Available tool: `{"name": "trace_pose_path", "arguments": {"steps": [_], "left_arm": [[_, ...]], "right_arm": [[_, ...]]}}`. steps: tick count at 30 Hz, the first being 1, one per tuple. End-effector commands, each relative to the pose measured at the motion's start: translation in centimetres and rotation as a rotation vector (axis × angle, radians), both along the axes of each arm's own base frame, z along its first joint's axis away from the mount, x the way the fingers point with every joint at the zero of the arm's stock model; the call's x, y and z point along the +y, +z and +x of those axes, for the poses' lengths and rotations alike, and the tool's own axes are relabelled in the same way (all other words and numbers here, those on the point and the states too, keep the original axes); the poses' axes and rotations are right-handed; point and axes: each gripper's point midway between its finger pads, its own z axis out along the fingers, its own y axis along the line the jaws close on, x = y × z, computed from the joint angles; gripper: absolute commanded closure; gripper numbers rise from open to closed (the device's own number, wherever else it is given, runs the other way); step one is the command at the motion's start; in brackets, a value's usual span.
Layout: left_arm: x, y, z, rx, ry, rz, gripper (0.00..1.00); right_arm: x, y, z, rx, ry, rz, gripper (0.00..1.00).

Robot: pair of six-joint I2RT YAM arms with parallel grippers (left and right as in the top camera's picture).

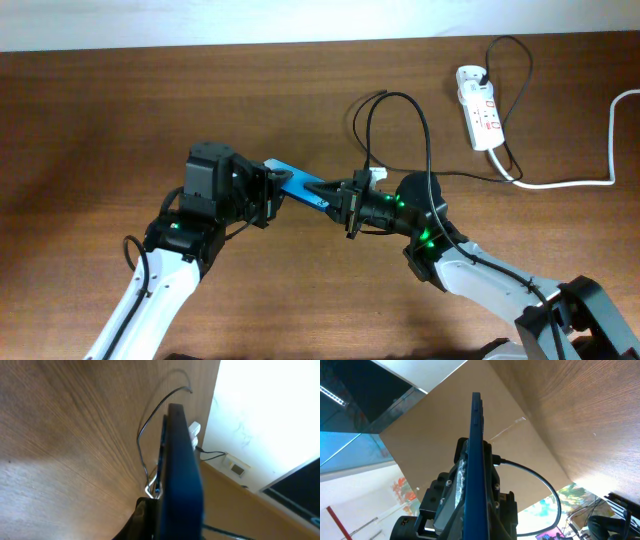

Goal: Plug charger to phone and switch on socket

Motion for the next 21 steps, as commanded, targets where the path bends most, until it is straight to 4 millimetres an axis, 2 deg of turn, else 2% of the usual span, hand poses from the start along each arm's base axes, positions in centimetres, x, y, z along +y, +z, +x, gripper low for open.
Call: {"name": "trace_pose_path", "arguments": {"steps": [1, 4, 5, 7, 10, 11, 13, 14, 15, 16, 17, 18, 21], "left_arm": [[0.1, 0.4, 0.5, 0.007, 0.036, -0.021, 0.95], [0.0, 0.4, 0.4, 0.009, 0.03, -0.026, 1.0], [0.0, 0.4, 0.4, 0.009, 0.028, -0.027, 1.0], [-0.2, 0.5, 0.2, 0.012, 0.015, -0.036, 1.0], [0.1, 0.4, 0.4, -0.034, -0.01, 0.019, 1.0], [0.3, 0.2, 0.5, -0.045, -0.012, 0.041, 1.0], [1.0, 0.0, 0.9, -0.076, -0.004, 0.1, 1.0], [1.3, -0.1, 1.1, -0.105, -0.013, 0.143, 1.0], [2.0, -0.2, 1.5, -0.165, -0.049, 0.234, 1.0], [2.6, -0.3, 1.7, -0.221, -0.099, 0.316, 1.0], [3.3, -0.4, 1.9, -0.274, -0.152, 0.39, 1.0], [4.0, -0.5, 2.1, -0.324, -0.208, 0.465, 1.0], [5.6, -2.0, 1.2, -0.356, -0.357, 0.623, 1.0]], "right_arm": [[0.6, 0.8, -1.0, -0.026, 0.055, 0.013, 0.96], [0.6, 0.8, -1.0, -0.026, 0.055, 0.013, 0.95], [0.6, 0.8, -1.0, -0.026, 0.055, 0.013, 0.87], [0.5, 0.8, -1.0, -0.024, 0.055, 0.011, 0.82], [0.5, -0.2, -1.2, 0.018, 0.06, -0.014, 0.82], [0.5, -0.3, -1.2, 0.021, 0.06, -0.016, 0.75], [0.5, -0.4, -1.3, 0.021, 0.064, -0.017, 0.53], [0.5, -0.4, -1.3, 0.02, 0.064, -0.017, 0.46], [0.5, -0.4, -1.3, 0.01, 0.065, -0.023, 0.37], [0.5, -0.6, -1.3, -0.035, 0.07, -0.047, 0.24], [0.4, -1.1, -1.3, -0.059, 0.075, -0.074, 0.17], [0.3, -2.0, -1.4, -0.109, 0.085, -0.126, 0.0], [-1.1, -5.8, -1.3, -0.236, 0.102, -0.332, 0.02]]}}
